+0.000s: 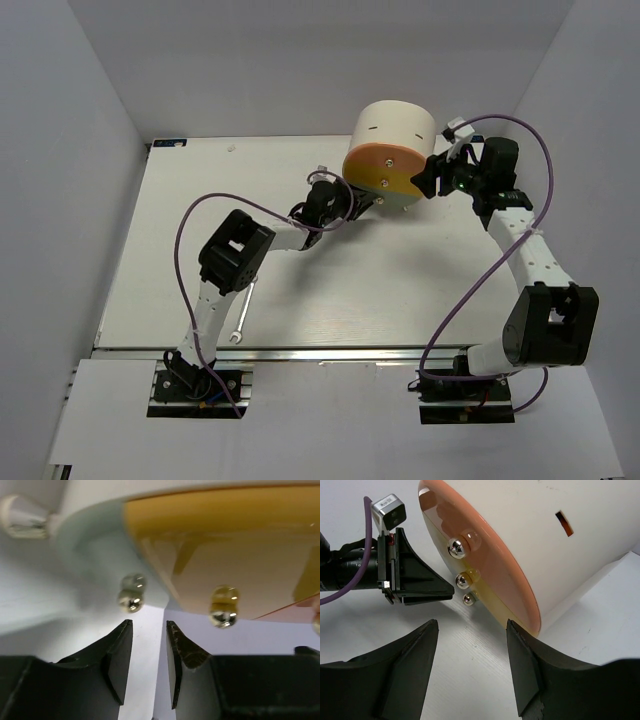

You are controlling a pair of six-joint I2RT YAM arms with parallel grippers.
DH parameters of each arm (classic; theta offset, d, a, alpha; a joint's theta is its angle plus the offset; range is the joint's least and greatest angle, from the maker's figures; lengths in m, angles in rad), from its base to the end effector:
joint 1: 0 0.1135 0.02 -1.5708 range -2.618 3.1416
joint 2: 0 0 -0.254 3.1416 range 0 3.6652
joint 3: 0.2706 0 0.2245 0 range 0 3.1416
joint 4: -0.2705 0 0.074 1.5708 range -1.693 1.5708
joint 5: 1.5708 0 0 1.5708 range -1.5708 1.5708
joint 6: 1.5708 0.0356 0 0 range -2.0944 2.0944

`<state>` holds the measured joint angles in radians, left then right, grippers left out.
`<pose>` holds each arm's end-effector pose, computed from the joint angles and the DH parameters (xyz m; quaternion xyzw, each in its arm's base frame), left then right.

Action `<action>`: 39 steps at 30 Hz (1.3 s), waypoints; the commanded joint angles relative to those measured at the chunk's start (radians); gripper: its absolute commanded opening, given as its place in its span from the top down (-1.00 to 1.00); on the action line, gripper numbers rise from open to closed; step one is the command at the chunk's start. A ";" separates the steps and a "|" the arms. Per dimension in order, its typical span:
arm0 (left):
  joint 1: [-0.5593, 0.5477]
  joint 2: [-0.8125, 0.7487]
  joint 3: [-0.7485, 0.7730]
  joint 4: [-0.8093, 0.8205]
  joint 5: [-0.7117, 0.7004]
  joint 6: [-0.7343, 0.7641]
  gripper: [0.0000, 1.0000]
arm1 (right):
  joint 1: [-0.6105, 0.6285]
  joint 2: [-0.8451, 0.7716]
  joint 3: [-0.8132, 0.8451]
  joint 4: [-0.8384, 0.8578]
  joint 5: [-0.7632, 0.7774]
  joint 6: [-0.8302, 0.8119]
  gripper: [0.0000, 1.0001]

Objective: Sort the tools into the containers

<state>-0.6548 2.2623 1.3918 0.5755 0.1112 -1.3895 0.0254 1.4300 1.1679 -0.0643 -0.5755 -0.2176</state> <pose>0.3719 -0.2905 0.1506 -0.2572 0.7605 -0.5306 0.2720 0.3066 0.0272 0.3336 -0.2586 0.7534 0.1759 0.5784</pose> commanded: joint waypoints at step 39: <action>-0.062 0.166 0.221 0.014 -0.212 0.001 0.11 | -0.068 -0.049 -0.019 0.032 -0.024 -0.011 -0.26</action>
<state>-0.7162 2.4336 1.6001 0.5529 -0.0471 -1.3968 -0.0364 1.4143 1.1614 -0.0631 -0.5800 -0.2184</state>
